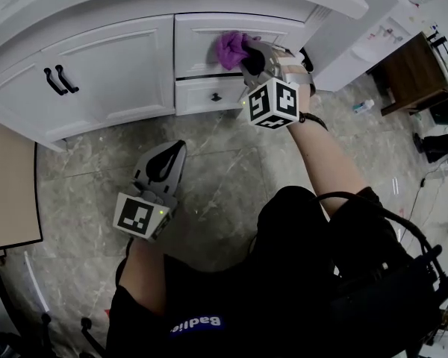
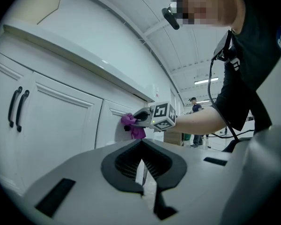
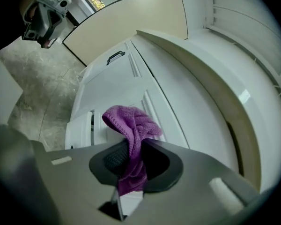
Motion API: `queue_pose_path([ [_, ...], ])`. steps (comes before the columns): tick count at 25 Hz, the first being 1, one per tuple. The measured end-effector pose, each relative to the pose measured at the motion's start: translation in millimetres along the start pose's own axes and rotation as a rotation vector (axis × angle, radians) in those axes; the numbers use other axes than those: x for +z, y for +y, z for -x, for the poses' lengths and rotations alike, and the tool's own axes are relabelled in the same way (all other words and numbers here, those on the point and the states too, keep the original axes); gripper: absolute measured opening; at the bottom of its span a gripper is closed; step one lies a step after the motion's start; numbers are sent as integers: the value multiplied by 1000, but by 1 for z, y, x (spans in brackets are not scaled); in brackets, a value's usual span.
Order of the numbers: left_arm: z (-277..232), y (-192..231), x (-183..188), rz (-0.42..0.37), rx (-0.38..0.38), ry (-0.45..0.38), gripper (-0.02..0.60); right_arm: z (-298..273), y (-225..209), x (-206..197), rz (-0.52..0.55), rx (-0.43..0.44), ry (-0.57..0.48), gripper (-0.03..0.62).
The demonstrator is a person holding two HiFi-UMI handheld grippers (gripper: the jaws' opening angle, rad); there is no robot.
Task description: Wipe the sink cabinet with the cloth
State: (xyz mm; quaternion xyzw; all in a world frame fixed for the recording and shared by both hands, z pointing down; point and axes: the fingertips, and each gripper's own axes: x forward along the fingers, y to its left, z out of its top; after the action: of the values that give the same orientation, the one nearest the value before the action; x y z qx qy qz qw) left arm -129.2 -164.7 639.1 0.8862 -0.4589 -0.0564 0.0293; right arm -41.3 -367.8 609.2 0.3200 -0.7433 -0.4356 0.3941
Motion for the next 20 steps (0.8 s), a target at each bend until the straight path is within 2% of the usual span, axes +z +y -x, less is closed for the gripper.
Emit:
queue_pose_path([
  [4, 1, 3, -6, 1, 18, 31, 0, -3, 30, -11, -40, 8, 6, 57],
  [10, -2, 0, -11, -3, 1, 51, 0, -6, 43, -12, -106, -23, -8, 57],
  [12, -1, 0, -14, -3, 1, 66, 0, -10, 59, -16, -99, 9, -1, 57],
  [16, -4, -3, -10, -7, -14, 40, 0, -27, 92, -36, -81, 76, 45, 57],
  [20, -2, -5, -19, 7, -26, 77, 0, -33, 113, -46, -71, 127, 72, 57],
])
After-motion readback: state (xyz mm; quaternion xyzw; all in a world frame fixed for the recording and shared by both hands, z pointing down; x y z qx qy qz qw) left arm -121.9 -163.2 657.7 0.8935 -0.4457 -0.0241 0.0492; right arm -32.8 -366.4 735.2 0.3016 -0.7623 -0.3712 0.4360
